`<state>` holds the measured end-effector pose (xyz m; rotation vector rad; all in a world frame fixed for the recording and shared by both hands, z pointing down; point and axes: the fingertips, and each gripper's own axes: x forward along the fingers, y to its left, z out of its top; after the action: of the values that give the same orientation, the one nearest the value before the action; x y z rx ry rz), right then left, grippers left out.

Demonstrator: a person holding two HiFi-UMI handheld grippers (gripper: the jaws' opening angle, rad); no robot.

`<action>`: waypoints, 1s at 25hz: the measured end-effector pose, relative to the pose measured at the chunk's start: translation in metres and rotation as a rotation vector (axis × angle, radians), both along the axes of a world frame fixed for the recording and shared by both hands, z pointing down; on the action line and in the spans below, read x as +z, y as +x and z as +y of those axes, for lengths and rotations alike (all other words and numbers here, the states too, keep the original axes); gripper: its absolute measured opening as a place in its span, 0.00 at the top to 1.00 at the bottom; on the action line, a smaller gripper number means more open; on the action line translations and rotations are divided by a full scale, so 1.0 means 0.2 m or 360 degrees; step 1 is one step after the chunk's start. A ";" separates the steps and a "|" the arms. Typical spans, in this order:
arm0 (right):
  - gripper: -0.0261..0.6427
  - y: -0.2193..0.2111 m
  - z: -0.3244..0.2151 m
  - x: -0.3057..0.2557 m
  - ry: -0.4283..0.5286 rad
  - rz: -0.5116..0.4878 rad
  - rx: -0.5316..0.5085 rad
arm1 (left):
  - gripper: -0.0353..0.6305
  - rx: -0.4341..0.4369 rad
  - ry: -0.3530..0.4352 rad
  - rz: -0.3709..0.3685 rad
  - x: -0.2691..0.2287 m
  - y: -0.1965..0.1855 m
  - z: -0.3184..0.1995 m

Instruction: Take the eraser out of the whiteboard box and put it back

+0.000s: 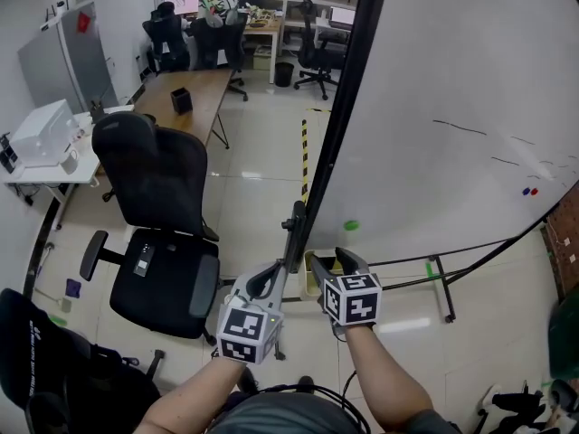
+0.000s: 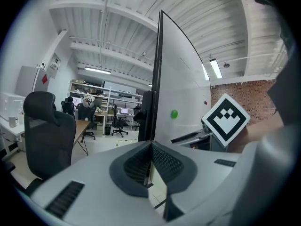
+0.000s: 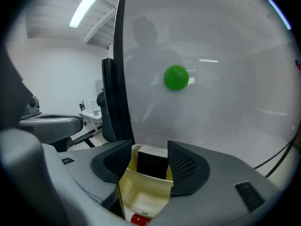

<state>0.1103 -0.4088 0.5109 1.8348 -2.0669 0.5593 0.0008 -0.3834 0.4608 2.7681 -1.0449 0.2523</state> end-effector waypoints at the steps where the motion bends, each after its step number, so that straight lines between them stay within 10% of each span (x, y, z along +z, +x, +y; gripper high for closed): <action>1: 0.56 0.00 -0.01 0.02 -0.0018 0.0010 0.0007 | 0.89 0.0004 -0.0007 0.0000 0.01 0.00 -0.01; 25: 0.56 0.06 -0.03 0.04 -0.0037 -0.0005 0.0150 | 0.89 0.0008 -0.0002 0.0018 -0.02 0.00 0.00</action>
<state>0.1229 -0.4153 0.5198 1.9266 -1.9758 0.6083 -0.0001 -0.3839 0.4565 2.7679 -1.0352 0.2371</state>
